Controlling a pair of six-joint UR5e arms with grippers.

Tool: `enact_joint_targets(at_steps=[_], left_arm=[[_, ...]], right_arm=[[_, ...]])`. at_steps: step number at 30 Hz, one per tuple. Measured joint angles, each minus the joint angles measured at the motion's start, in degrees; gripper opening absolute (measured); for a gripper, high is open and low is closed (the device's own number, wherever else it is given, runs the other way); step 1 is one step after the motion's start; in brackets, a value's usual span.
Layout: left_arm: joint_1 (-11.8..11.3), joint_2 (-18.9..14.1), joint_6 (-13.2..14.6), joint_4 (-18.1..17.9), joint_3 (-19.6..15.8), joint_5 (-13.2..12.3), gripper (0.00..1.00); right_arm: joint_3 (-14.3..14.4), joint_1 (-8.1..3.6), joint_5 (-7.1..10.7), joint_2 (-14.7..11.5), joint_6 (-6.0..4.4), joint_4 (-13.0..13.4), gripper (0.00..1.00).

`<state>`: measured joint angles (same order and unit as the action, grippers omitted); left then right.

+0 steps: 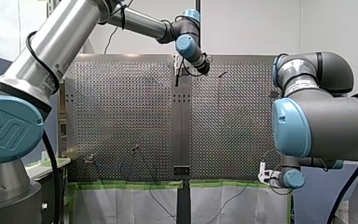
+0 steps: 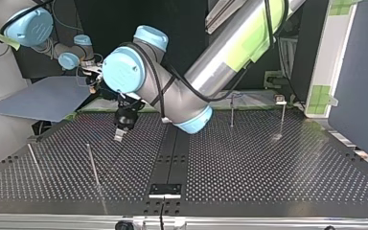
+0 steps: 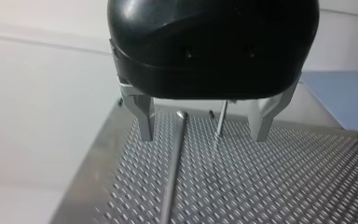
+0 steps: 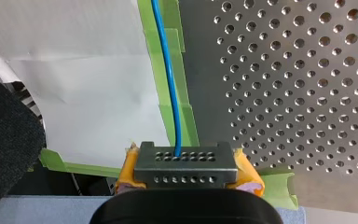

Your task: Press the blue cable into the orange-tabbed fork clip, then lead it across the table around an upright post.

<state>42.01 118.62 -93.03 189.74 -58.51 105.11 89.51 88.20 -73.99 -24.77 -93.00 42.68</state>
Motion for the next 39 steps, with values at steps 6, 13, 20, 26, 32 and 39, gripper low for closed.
enact_joint_targets(at_steps=[6,13,20,26,32,39], left_arm=[[-0.1,-1.3,0.6,-0.2,0.6,-2.2,0.99],[-0.3,-2.0,-0.5,-1.1,0.7,-4.5,0.99],[-0.4,-2.1,-1.5,-1.6,0.7,-4.9,0.99],[-0.5,-2.1,-2.3,-1.6,0.7,-2.7,0.99],[-0.5,-2.1,-4.1,-0.8,0.7,-0.8,0.99],[-0.3,-2.4,-5.9,-0.1,0.7,2.7,0.99]], right_arm=[[0.0,-0.02,0.38,0.0,0.00,0.0,0.00],[0.0,-0.02,0.41,0.0,0.00,0.0,0.00],[0.0,-0.02,0.44,0.0,0.00,-0.1,0.00],[0.0,-0.06,0.97,0.0,-0.05,-0.1,0.00],[0.0,-0.11,1.41,-0.1,-0.16,-0.1,0.00],[0.0,-0.07,1.54,-0.1,-0.17,-0.1,0.00]])
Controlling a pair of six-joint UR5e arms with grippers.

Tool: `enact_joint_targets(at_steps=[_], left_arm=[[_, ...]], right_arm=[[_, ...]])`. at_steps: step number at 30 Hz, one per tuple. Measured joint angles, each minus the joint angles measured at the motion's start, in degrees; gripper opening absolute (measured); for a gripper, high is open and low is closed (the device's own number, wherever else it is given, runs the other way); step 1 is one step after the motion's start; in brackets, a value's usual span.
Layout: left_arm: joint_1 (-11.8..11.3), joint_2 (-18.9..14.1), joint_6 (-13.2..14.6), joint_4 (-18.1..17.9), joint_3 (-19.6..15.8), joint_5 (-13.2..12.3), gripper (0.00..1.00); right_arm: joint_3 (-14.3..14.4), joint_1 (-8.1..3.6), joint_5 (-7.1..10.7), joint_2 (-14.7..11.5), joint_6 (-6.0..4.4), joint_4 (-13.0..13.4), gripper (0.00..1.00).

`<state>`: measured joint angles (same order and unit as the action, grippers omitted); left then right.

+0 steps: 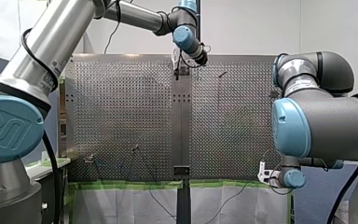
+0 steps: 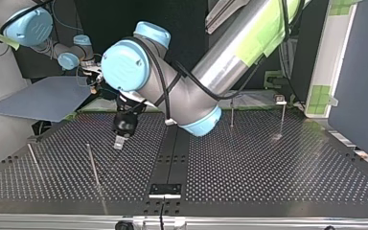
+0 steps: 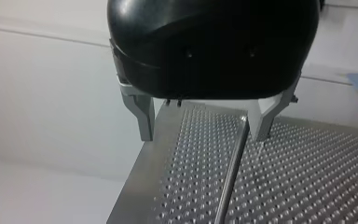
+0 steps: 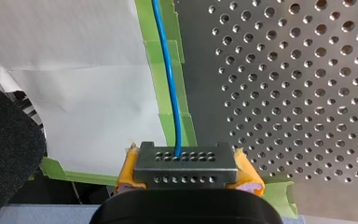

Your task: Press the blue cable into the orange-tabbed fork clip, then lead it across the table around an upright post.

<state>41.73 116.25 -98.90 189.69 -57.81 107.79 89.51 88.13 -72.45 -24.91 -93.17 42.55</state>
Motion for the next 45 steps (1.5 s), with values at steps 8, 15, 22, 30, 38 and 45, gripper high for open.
enact_joint_targets(at_steps=[8,15,22,30,38,45], left_arm=[[-0.1,-0.2,-0.4,0.2,0.0,2.3,0.99],[-0.2,-0.3,-0.8,0.3,0.0,2.9,0.99],[0.1,-0.5,-0.6,0.3,0.0,2.8,0.99],[0.2,-1.3,1.1,-1.2,0.0,-0.1,0.99],[0.2,-1.7,1.2,-1.7,0.0,-0.4,0.99],[0.4,-1.7,1.0,-1.8,0.0,-0.3,0.99]], right_arm=[[0.0,0.05,0.08,-0.1,0.00,-0.1,0.00],[0.0,0.12,0.18,-0.1,0.00,-0.1,0.00],[0.0,0.21,0.54,-0.3,0.00,-0.1,0.00],[0.1,0.23,1.34,-1.3,-0.03,-0.9,0.00],[2.0,0.02,3.64,-3.9,-0.32,-1.4,0.00],[4.2,0.41,3.66,-7.5,-2.82,-3.3,0.00]])
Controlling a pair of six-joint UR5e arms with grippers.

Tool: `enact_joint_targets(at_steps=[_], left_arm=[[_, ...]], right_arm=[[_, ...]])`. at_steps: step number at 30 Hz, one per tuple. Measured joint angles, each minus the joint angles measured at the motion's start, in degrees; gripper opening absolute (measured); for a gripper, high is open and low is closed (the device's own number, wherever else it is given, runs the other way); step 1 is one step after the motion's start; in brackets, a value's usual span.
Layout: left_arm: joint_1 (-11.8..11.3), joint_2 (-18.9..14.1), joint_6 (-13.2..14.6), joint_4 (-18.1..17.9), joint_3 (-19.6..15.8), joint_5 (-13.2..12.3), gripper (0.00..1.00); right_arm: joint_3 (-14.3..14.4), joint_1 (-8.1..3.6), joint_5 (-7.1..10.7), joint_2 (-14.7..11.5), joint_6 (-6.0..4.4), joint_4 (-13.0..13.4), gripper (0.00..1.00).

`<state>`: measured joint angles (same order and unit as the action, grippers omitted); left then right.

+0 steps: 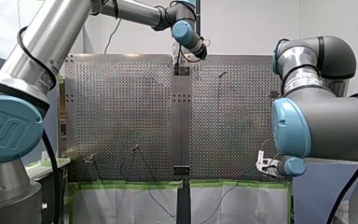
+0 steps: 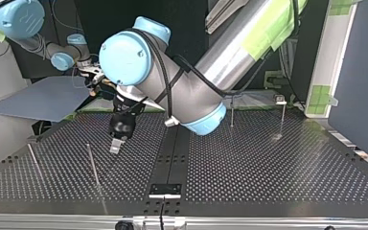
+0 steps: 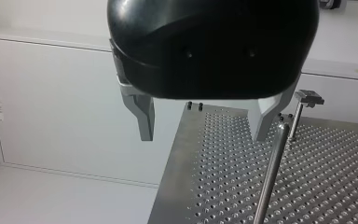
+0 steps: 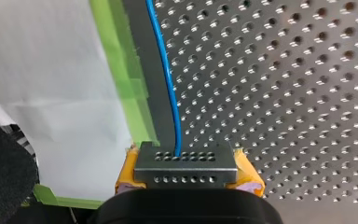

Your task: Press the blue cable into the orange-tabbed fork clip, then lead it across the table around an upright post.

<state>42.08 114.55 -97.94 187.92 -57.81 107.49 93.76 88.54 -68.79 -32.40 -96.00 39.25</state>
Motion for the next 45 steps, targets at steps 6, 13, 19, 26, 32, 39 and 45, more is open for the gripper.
enact_joint_targets(at_steps=[6,13,19,26,32,39,45], left_arm=[[0.0,0.0,-0.1,0.1,0.0,-0.3,0.99],[0.2,0.4,-0.1,0.5,0.0,-0.5,0.99],[0.2,0.6,-0.2,0.6,0.0,-0.9,0.99],[0.2,0.4,-0.2,1.2,0.0,-1.1,0.99],[0.2,0.2,-0.1,2.0,0.0,-0.8,0.99],[0.2,0.6,-0.1,2.3,0.0,-0.9,0.99],[0.2,0.7,-0.1,2.6,0.0,-0.9,0.99]], right_arm=[[0.5,1.81,-1.10,-3.4,-2.86,-2.5,0.00],[0.5,2.37,-3.86,-7.0,-6.36,-5.2,0.00],[0.3,2.44,-4.24,-9.9,-9.25,-8.1,0.00],[0.3,3.20,-5.03,-13.5,-12.86,-11.7,0.00],[0.4,3.99,-6.07,-16.6,-15.39,-14.7,0.00],[1.9,4.37,-8.15,-19.9,-15.69,-18.1,0.00],[3.0,4.79,-8.62,-22.9,-15.37,-20.2,0.00]])
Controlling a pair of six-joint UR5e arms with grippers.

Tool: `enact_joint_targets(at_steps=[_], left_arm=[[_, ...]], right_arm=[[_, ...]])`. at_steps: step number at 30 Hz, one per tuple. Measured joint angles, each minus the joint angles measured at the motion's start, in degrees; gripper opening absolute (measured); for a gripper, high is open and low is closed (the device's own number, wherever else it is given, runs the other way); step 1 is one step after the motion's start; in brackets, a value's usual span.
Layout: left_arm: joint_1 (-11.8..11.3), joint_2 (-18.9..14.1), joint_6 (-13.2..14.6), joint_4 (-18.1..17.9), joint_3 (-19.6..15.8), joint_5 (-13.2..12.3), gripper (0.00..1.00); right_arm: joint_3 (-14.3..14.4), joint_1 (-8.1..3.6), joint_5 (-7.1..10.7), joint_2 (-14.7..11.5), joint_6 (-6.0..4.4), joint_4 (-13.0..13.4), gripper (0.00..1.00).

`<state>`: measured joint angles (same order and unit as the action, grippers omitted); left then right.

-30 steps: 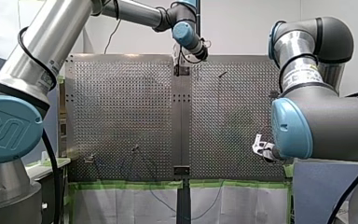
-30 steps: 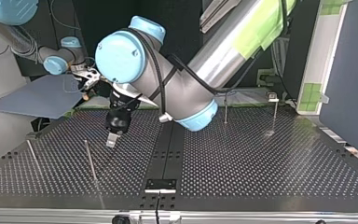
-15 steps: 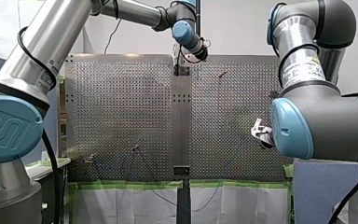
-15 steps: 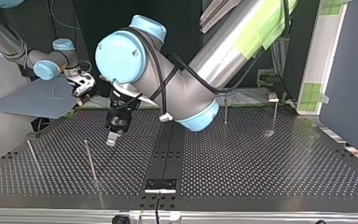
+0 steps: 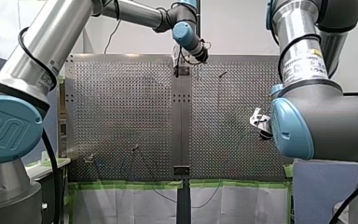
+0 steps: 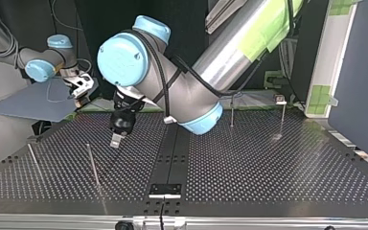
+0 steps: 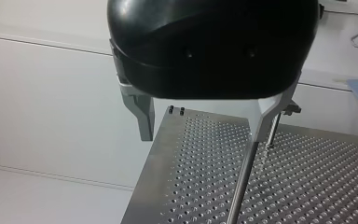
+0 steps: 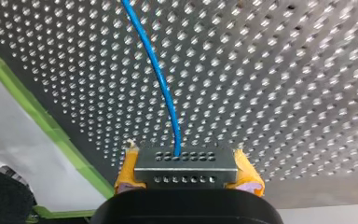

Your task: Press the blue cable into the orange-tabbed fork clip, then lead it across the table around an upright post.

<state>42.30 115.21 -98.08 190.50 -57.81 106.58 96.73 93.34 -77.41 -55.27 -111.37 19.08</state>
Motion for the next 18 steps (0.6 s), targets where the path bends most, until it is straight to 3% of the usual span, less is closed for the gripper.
enact_joint_targets(at_steps=[5,12,18], left_arm=[[0.0,0.1,0.0,0.1,0.0,0.0,0.99],[0.0,0.2,-0.1,0.4,0.0,0.2,0.99],[0.0,0.2,-0.3,0.9,0.0,0.5,0.99]], right_arm=[[0.1,0.27,-0.03,-2.3,-0.06,-0.3,0.00],[0.0,-0.57,0.66,-5.2,-1.76,-0.1,0.00],[-0.2,-0.72,2.23,-8.0,-2.14,-0.1,0.00]])
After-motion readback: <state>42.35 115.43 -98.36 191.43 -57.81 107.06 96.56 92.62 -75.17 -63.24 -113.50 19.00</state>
